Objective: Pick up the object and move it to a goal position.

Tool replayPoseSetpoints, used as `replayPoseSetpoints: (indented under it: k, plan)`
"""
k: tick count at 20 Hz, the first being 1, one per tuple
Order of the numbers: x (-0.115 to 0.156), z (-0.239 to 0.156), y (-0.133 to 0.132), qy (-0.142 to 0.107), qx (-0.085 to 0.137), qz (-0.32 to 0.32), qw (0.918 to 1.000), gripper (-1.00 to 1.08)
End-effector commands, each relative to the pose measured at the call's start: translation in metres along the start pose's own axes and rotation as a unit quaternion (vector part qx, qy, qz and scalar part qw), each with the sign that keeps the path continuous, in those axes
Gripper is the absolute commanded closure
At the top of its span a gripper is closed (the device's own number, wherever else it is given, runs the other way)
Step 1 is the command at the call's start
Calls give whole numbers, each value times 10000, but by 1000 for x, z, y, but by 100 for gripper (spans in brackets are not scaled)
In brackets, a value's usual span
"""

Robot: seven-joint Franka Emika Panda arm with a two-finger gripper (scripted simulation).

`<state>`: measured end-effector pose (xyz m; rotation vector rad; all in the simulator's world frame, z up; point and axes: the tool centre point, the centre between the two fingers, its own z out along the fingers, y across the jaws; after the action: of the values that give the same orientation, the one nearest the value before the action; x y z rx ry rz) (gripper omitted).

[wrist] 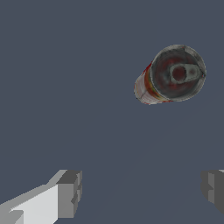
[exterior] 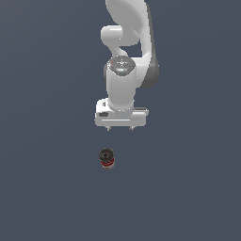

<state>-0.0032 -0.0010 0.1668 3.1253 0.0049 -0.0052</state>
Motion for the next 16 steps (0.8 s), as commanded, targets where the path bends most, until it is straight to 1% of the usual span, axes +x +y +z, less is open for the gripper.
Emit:
replayPoseSetpoints:
  k: [1, 4, 8, 10, 16]
  plan:
    - [0, 0, 0, 0, 0, 0, 10000, -92]
    - [0, -2, -6, 12, 16, -52, 10000, -92]
    - [2, -10, -26, 57, 74, -242, 9997, -92]
    - [2, -13, -31, 70, 91, -297, 9995, -92]
    - [2, -12, -31, 68, 89, -288, 9995, -92]
